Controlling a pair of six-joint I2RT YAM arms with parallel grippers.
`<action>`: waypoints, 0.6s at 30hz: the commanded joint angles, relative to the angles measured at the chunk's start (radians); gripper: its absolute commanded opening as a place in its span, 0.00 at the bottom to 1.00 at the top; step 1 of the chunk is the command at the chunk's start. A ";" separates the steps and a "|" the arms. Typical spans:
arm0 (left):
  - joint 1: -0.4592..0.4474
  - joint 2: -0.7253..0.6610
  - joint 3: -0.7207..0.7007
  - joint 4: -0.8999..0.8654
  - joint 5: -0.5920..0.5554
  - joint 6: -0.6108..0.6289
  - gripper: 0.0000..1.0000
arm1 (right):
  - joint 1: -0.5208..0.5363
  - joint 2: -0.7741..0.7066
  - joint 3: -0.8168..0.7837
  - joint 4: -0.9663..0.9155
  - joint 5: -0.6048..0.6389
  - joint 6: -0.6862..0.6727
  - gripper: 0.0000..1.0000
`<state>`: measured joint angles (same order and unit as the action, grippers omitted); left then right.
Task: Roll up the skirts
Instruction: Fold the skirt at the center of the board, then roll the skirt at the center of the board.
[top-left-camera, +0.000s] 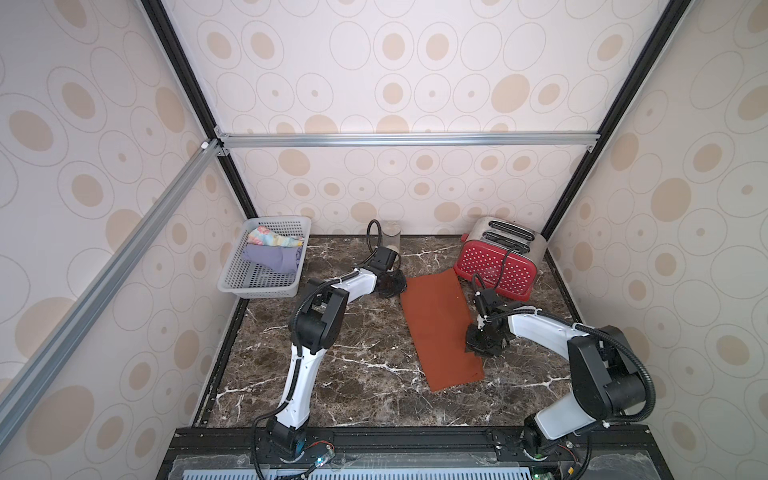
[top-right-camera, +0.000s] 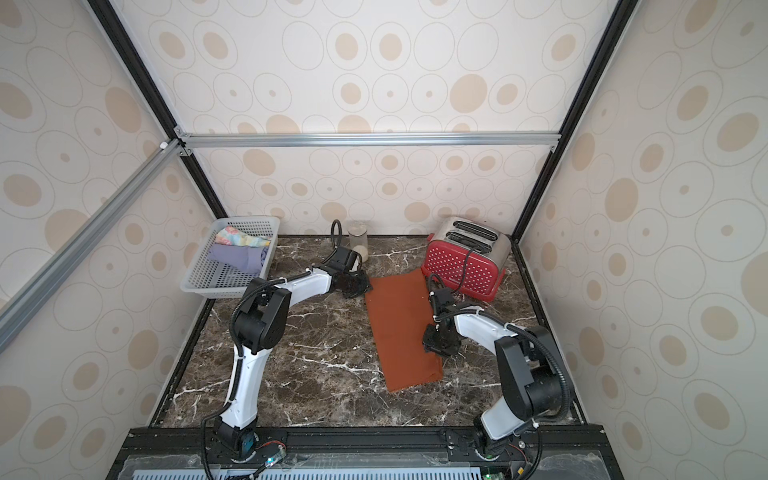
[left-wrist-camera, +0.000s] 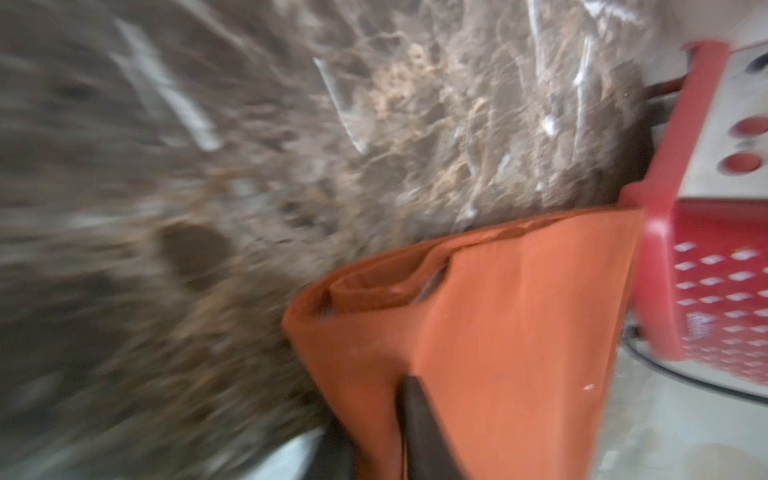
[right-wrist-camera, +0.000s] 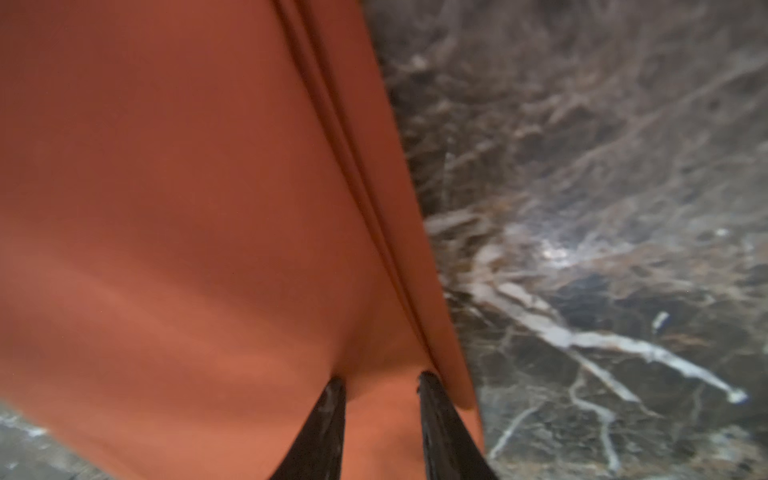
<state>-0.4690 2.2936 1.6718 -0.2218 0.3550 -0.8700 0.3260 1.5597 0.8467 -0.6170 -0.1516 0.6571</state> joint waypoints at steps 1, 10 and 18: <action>-0.007 0.080 0.080 -0.003 -0.005 -0.017 0.00 | 0.002 -0.005 -0.029 -0.016 0.060 0.006 0.34; 0.057 -0.033 0.105 -0.085 -0.133 0.055 0.00 | 0.175 0.035 -0.208 0.362 -0.092 0.379 0.29; 0.191 -0.216 -0.113 -0.103 -0.170 0.097 0.00 | 0.371 0.260 -0.052 0.503 -0.130 0.555 0.29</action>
<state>-0.3031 2.1170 1.5578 -0.2901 0.2329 -0.8215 0.6674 1.6966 0.8368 -0.0711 -0.2356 1.0973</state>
